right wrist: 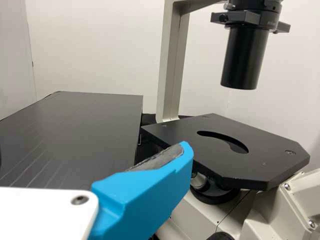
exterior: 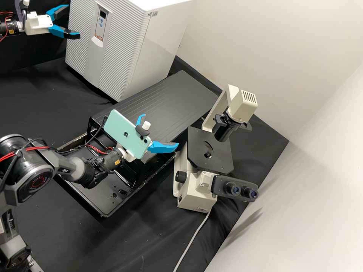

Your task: Open the incubator door

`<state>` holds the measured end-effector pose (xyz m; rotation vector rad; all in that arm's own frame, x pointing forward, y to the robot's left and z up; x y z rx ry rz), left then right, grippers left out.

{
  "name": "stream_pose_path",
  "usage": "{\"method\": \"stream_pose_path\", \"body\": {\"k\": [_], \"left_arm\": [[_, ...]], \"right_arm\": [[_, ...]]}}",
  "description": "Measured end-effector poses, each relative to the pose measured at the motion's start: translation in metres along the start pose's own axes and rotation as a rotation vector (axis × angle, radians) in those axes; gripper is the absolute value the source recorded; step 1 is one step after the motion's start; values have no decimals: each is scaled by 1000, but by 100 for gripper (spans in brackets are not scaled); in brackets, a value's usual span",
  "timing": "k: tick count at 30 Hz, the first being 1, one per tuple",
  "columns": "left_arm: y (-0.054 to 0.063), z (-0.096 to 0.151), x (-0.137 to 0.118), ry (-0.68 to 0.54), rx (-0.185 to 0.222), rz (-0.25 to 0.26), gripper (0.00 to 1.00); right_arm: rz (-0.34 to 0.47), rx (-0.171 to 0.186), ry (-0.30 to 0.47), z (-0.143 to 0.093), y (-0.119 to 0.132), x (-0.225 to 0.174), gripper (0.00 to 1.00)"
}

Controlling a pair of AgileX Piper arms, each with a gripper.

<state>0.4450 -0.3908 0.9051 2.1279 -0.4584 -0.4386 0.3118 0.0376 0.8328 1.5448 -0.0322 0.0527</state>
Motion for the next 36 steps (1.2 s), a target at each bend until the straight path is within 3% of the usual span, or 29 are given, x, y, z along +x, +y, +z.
{"method": "stream_pose_path", "body": {"k": [13,30,36], "left_arm": [[-15,3,3,-8,-41,-13,100],[-28,-18,-23,35,-43,-78,100],[-38,-23,-24,26,-43,-99,100]], "right_arm": [[0,0,0,0,0,0,100],[0,0,0,0,0,0,100],[0,0,0,0,0,0,100]]}}
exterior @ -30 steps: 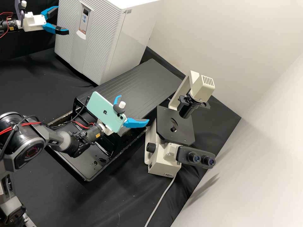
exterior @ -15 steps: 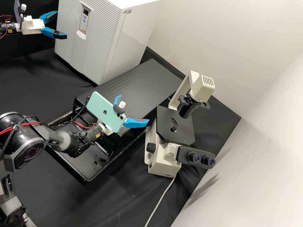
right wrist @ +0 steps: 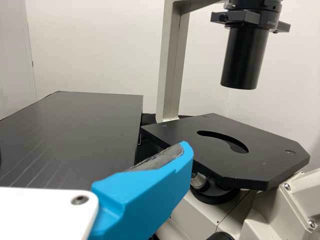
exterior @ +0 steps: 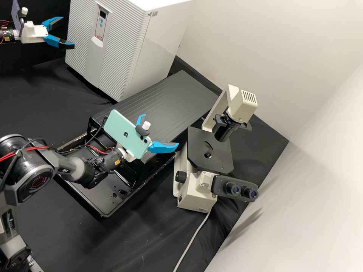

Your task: Open the incubator door

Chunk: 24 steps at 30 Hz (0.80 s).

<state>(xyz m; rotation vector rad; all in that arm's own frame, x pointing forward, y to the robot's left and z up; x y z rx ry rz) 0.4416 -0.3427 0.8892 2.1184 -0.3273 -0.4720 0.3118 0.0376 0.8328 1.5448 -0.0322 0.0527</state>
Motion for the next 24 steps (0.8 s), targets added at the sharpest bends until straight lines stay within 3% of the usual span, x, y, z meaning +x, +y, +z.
{"method": "stream_pose_path", "body": {"k": [12,24], "left_arm": [[1,3,25,-71,51,14,100],[-3,-6,13,-83,103,-39,100]], "right_arm": [[0,0,0,0,0,0,100],[0,0,0,0,0,0,100]]}}
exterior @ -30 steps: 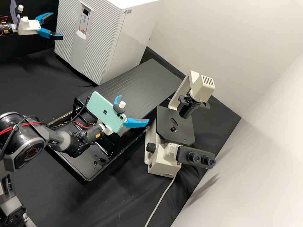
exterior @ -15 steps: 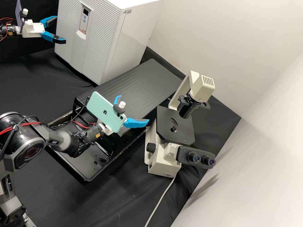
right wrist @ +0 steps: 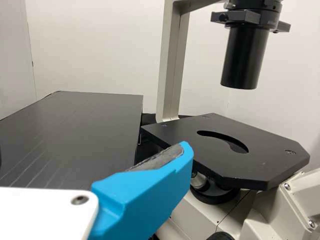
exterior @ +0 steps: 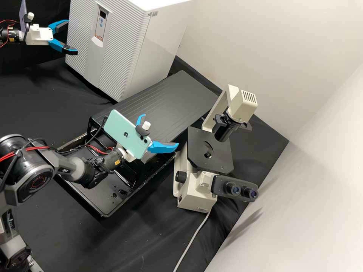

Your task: Open the incubator door

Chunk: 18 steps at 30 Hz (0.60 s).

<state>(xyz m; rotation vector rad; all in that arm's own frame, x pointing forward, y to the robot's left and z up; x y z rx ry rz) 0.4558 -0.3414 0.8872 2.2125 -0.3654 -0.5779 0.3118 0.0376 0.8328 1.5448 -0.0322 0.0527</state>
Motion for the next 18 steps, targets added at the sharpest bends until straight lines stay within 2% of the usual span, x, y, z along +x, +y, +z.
{"method": "stream_pose_path", "body": {"k": [6,10,12,15,18], "left_arm": [[-9,0,-9,-5,14,-41,100],[-12,-1,-16,-17,60,-68,100],[-12,-1,-18,-30,68,-84,100],[-7,-1,-21,-50,120,-101,100],[-4,-3,-25,-47,151,-104,100]], "right_arm": [[0,0,0,0,0,0,100],[0,0,0,0,0,0,100],[0,0,0,0,0,0,100],[0,0,0,0,0,0,100],[0,0,0,0,0,0,100]]}}
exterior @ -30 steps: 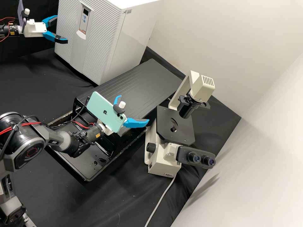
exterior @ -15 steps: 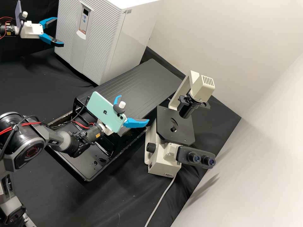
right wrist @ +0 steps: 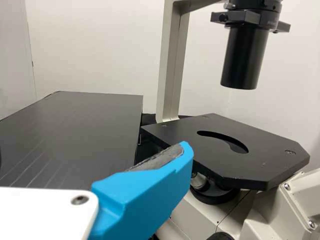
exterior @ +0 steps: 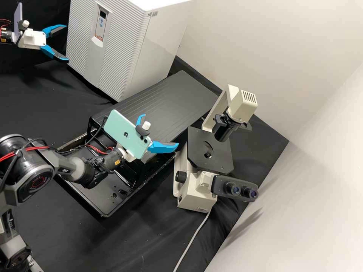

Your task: Open the incubator door

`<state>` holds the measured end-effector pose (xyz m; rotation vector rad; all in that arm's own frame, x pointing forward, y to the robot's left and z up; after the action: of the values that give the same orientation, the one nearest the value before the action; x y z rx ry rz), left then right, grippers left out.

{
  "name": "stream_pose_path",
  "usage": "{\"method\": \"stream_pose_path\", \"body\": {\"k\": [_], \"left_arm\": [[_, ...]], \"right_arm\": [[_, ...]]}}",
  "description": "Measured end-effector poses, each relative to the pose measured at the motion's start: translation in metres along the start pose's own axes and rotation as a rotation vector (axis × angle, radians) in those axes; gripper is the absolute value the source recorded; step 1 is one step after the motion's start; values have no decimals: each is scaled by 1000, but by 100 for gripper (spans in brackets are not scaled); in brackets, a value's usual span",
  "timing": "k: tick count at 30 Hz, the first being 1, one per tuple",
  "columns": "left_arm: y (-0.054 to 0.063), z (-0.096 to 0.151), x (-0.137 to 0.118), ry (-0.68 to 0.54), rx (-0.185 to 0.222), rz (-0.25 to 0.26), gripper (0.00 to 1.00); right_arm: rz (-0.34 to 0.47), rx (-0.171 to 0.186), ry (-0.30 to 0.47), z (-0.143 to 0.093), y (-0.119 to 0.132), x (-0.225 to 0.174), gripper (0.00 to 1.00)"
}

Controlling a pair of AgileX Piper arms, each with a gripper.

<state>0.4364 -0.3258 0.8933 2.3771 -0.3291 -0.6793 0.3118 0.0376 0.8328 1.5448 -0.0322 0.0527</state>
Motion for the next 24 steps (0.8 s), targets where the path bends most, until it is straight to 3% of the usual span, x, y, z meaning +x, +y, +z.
{"method": "stream_pose_path", "body": {"k": [15,24], "left_arm": [[1,-13,-18,88,-31,23,100],[21,-22,-27,160,-28,84,100]], "right_arm": [[0,0,0,0,0,0,100],[0,0,0,0,0,0,100]]}}
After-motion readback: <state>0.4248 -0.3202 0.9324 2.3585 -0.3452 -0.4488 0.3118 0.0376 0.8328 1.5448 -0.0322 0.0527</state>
